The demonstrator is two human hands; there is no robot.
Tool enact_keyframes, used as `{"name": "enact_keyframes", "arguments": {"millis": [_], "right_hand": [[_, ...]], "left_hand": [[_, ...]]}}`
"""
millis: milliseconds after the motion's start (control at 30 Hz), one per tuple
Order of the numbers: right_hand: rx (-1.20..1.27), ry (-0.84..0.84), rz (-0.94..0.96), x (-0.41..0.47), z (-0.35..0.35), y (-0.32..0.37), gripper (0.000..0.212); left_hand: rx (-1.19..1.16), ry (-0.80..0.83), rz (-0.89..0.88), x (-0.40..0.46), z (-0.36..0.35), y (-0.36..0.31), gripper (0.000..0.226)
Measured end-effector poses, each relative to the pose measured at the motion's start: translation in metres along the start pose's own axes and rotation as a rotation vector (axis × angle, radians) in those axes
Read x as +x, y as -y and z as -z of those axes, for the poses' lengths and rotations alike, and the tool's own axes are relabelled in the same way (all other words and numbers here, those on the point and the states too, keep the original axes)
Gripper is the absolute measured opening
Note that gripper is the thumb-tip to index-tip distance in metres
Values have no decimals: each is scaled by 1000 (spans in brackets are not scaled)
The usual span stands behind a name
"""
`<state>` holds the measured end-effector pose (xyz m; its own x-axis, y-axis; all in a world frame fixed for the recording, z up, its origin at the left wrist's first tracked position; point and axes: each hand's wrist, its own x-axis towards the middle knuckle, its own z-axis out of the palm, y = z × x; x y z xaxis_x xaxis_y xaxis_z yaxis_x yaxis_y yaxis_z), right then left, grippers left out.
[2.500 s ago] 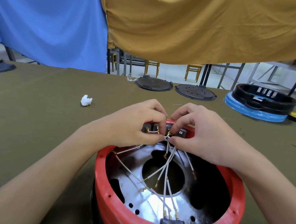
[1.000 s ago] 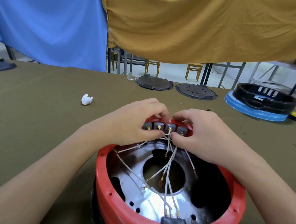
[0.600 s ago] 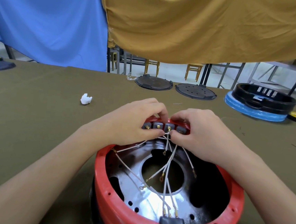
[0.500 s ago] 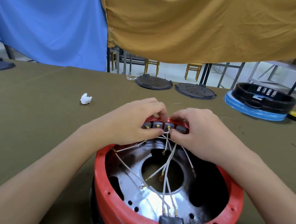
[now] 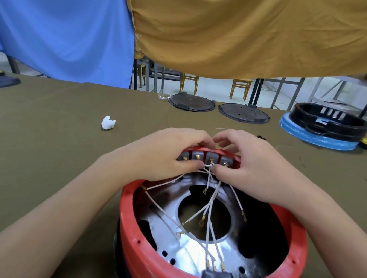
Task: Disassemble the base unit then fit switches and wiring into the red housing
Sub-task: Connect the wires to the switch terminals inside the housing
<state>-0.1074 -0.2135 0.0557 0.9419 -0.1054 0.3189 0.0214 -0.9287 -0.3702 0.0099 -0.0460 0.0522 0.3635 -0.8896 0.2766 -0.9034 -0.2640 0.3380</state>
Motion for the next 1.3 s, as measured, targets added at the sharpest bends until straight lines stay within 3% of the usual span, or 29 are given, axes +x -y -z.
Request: {"name": "enact_keyframes", "arguments": {"millis": [300,500,800,1133,1300], "right_hand": [[81,-14,-34,-5,13,-1,16],[-24,-9,-34,-2,3,-1,4],[-59,5,-34,0,-1,-3,13],[-7,16,-40,2,1,-4,1],[-46,37,-28,11,3,0,10]], "left_hand": [[85,-10,55,-6,12,7,32],[79,21,-27,-4,3,2,23],[80,28,-26,-1,-1,6,10],[68,30,-31,1,0,5,5],[74,25,-34,1,-1,6,4]]}}
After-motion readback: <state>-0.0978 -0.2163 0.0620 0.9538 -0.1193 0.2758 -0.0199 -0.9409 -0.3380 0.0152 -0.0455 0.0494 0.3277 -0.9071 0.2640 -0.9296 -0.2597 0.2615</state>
